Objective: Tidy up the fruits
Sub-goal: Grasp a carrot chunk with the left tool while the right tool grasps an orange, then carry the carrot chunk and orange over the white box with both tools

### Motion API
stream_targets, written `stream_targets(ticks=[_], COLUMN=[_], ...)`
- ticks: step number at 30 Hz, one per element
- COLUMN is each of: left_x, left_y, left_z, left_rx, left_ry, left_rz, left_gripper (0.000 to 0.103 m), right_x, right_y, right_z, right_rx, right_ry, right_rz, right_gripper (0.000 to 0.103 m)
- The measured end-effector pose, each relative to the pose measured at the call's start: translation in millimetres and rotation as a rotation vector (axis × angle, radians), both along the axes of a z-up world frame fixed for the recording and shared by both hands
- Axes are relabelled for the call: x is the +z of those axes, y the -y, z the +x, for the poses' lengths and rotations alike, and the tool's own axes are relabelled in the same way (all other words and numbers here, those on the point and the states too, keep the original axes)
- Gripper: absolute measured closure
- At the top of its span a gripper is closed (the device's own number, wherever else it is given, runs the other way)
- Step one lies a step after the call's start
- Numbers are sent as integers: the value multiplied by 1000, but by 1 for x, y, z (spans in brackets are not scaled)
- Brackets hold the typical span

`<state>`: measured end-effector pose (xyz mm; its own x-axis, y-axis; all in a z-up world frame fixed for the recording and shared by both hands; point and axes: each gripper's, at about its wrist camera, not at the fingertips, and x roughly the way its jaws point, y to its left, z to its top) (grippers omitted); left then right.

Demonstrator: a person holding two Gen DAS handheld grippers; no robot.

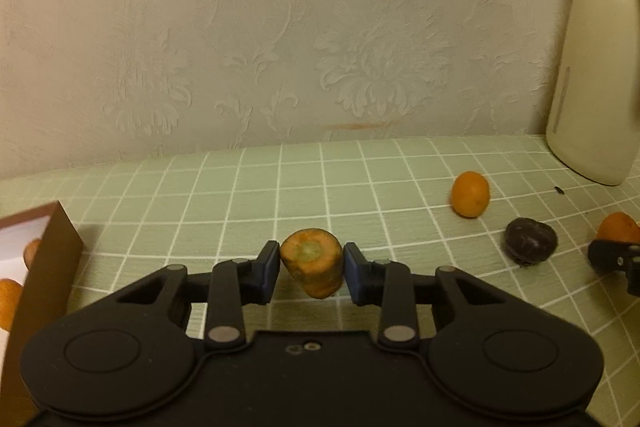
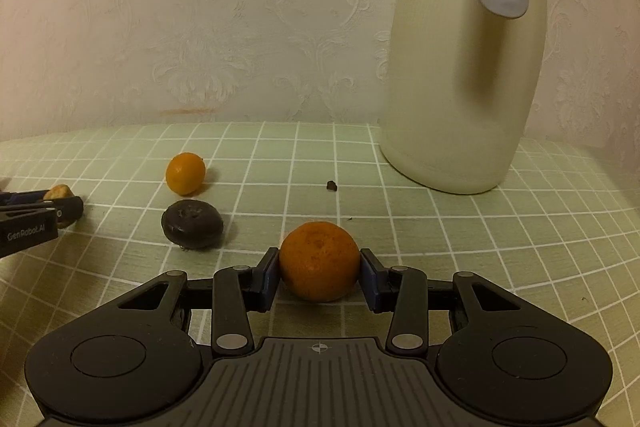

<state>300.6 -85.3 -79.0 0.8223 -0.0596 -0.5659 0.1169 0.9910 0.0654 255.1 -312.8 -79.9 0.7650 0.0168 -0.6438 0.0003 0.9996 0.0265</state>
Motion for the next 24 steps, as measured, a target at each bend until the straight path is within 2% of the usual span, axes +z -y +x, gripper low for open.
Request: stream_targets(ticks=[12, 24], left_x=[42, 88], left_y=[-24, -71], left_z=[-51, -104], left_rx=[22, 100], left_ry=[73, 159], left_rz=[11, 37], left_gripper=[78, 78], right_x=[35, 86], right_y=[-37, -108], right_z=[-22, -51], right_rx=[91, 240], right_ry=[72, 174], right_rz=[11, 36], right_gripper=[61, 61])
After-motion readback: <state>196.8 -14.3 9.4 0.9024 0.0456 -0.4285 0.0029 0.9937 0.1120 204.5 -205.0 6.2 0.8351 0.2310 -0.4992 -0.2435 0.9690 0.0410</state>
